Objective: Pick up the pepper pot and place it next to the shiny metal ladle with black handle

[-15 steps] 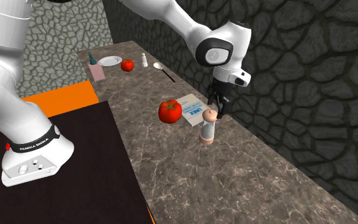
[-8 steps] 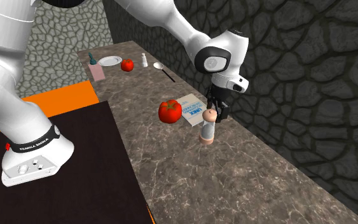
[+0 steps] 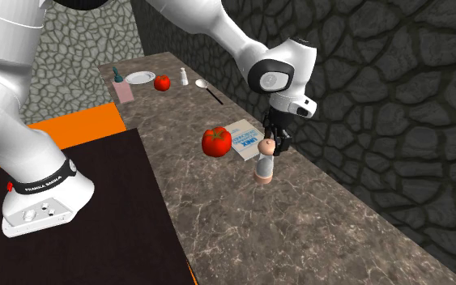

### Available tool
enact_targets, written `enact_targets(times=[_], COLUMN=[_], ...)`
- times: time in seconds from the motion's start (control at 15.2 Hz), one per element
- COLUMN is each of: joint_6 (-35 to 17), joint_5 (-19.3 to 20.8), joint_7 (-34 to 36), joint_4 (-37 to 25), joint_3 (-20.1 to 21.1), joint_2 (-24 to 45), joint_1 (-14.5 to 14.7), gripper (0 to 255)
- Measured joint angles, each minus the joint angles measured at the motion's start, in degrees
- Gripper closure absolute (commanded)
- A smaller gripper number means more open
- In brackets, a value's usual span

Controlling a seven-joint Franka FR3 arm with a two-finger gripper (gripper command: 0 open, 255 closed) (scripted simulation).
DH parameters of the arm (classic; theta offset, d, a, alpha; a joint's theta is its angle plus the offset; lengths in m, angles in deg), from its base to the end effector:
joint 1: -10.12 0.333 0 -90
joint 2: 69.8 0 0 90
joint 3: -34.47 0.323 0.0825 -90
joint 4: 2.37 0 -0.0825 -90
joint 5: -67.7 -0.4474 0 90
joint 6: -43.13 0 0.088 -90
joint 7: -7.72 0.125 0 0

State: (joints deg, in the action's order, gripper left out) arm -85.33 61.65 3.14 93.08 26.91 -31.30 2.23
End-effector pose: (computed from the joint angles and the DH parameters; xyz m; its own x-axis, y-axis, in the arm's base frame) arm 0.6983 -0.1822 0.1539 0.9689 -0.2313 -0.0884 -0.2323 -0.9726 -0.0016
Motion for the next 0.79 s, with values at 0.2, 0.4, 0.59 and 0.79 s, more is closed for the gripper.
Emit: enact_targets(times=[0.2,0.4,0.59,0.79], joint_6=[0.0,0.0,1.0,2.4], joint_5=[0.0,0.0,0.1,0.3], joint_7=[0.0,0.0,0.0,0.0], joint_4=[0.0,0.0,0.2,0.1], joint_3=[0.0,0.0,-0.1,-0.3], joint_2=[0.0,0.0,-1.2,-2.5], joint_1=[0.0,0.0,0.0,0.0], gripper=[255,255,255,255])
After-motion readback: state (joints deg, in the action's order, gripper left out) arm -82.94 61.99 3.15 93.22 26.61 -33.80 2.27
